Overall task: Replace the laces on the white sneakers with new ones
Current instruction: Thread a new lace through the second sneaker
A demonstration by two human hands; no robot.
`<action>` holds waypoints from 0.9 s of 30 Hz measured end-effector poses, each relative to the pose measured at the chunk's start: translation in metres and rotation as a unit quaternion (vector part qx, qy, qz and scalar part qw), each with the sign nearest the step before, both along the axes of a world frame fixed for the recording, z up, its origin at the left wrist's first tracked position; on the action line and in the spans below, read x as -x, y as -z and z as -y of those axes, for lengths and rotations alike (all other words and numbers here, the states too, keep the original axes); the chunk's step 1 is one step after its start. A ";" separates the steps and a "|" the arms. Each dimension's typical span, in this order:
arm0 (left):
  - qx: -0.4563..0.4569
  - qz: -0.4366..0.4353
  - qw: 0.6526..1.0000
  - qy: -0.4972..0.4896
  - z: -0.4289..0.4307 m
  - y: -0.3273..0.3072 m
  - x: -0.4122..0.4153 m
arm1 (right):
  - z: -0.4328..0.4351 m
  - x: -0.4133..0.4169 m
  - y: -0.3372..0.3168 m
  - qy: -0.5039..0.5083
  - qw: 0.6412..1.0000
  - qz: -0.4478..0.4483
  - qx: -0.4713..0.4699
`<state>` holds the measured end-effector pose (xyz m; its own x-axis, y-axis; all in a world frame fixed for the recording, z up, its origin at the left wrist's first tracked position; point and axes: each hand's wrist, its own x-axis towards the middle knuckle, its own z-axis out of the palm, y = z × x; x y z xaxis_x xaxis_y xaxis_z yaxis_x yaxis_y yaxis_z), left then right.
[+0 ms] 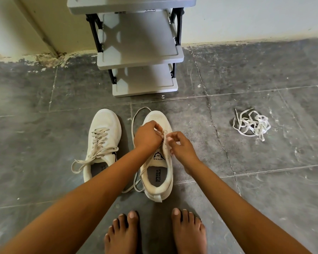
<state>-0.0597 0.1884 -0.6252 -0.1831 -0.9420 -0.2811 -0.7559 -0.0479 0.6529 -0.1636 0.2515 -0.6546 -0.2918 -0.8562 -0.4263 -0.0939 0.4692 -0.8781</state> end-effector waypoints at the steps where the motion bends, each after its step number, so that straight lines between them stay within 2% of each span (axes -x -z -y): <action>1: -0.003 -0.002 1.000 0.005 -0.001 -0.002 0.002 | 0.004 -0.002 0.001 0.011 0.999 -0.038 0.005; 5: -0.012 -0.012 0.997 0.070 -0.002 -0.007 -0.005 | 0.016 -0.003 0.004 0.038 0.995 -0.093 0.017; 7: 0.037 0.047 0.992 0.111 0.002 -0.010 -0.015 | 0.018 0.000 0.004 0.053 0.994 -0.091 0.002; 10: 0.040 0.115 0.983 0.135 0.005 -0.014 -0.033 | 0.018 0.002 -0.006 0.100 0.995 -0.024 -0.019; 13: 0.032 0.094 0.989 0.112 0.001 -0.014 -0.044 | 0.018 0.009 -0.035 0.110 0.992 0.053 -0.002; 14: 0.036 0.092 0.990 0.100 0.000 -0.013 -0.047 | 0.020 0.016 -0.048 0.128 0.983 0.124 0.037; 15: 0.041 0.095 0.990 0.093 -0.001 -0.013 -0.050 | 0.021 0.026 -0.062 0.160 0.957 0.224 0.094; 17: 0.050 0.108 0.989 0.094 -0.001 -0.012 -0.052 | 0.025 0.053 -0.085 0.233 0.855 0.412 0.213; 18: 0.051 0.112 0.988 0.095 -0.001 -0.012 -0.053 | 0.028 0.062 -0.093 0.260 0.808 0.467 0.250; 19: 0.049 0.112 0.988 0.096 -0.002 -0.011 -0.051 | 0.031 0.067 -0.093 0.282 0.793 0.478 0.251; 20: 0.047 0.112 0.988 0.097 -0.003 -0.010 -0.050 | 0.034 0.067 -0.089 0.292 0.819 0.446 0.211; 21: 0.048 0.114 0.987 0.100 -0.003 -0.010 -0.048 | 0.036 0.062 -0.081 0.271 0.887 0.345 0.143; 22: 0.050 0.120 0.986 0.103 -0.003 -0.009 -0.046 | 0.036 0.052 -0.068 0.198 0.963 0.174 0.054; 23: 0.054 0.123 0.986 0.104 -0.003 -0.008 -0.045 | 0.032 0.042 -0.050 0.081 0.997 -0.007 -0.016; 24: 0.057 0.124 0.985 0.103 -0.003 -0.007 -0.045 | 0.027 0.031 -0.033 -0.029 0.987 -0.146 -0.050; 25: 0.058 0.123 0.986 0.101 -0.003 -0.007 -0.045 | 0.021 0.023 -0.016 -0.114 0.965 -0.226 -0.059; 27: 0.062 0.125 0.985 0.099 -0.003 -0.006 -0.045 | 0.014 0.014 -0.004 -0.168 0.946 -0.275 -0.040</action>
